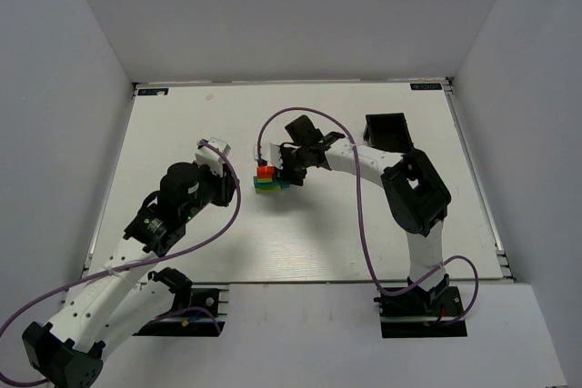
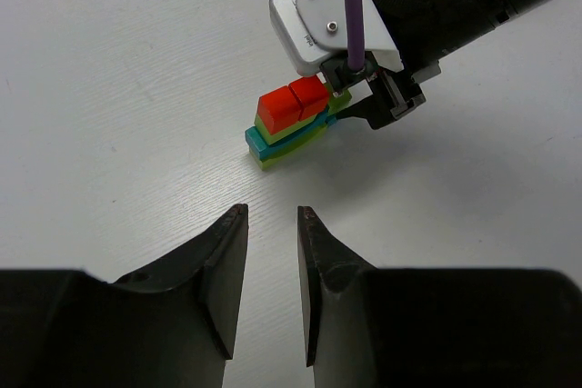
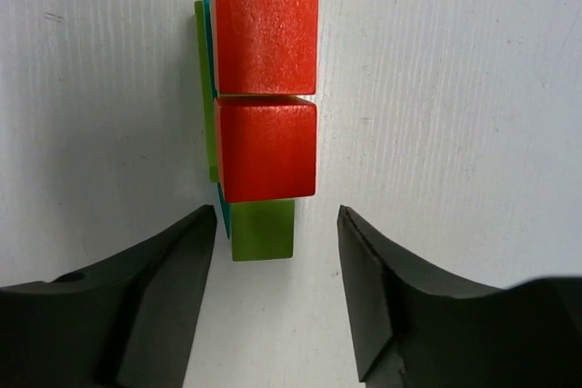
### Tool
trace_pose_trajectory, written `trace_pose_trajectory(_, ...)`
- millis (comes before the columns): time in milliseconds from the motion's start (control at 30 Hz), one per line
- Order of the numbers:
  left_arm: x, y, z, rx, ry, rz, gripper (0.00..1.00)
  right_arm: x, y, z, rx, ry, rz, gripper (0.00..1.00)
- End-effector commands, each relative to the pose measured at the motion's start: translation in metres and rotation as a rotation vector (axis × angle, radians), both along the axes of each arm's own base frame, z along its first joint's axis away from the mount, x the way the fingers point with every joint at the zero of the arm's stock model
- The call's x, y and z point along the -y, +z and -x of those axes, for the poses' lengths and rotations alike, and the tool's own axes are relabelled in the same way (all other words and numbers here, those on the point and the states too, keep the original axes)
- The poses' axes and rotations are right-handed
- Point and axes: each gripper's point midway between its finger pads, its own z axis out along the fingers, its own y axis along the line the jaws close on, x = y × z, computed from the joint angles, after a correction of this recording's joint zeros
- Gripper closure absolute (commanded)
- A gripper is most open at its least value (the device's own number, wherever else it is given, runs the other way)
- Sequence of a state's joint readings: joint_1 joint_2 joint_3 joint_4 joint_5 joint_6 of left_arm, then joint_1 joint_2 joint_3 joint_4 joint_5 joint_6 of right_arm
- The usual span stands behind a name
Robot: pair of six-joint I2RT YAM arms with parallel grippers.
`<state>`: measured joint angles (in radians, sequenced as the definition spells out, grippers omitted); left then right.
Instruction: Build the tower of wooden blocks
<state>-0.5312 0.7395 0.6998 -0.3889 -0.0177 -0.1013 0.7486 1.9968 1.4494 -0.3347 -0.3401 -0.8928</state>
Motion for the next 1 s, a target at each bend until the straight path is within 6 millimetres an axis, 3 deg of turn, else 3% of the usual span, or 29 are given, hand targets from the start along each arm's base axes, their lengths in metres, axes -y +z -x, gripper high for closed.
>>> trace_pose_trajectory(0,0.0,0.008,0.001,0.021,-0.003,0.014,0.61,-0.004,0.006,0.004,0.005,0.02,-0.021,0.37)
trace_pose_trajectory(200,0.0,0.008,0.001,0.021,-0.003,0.014,0.61,-0.002,0.005,0.005,0.004,0.029,-0.014,0.35)
trace_pose_trajectory(367,0.0,0.008,0.001,0.021,-0.003,0.014,0.61,-0.003,0.001,0.006,-0.014,0.035,-0.003,0.47)
trace_pose_trajectory(967,0.0,0.008,0.001,0.021,-0.003,0.014,0.61,-0.004,-0.001,0.011,-0.027,0.06,-0.004,0.57)
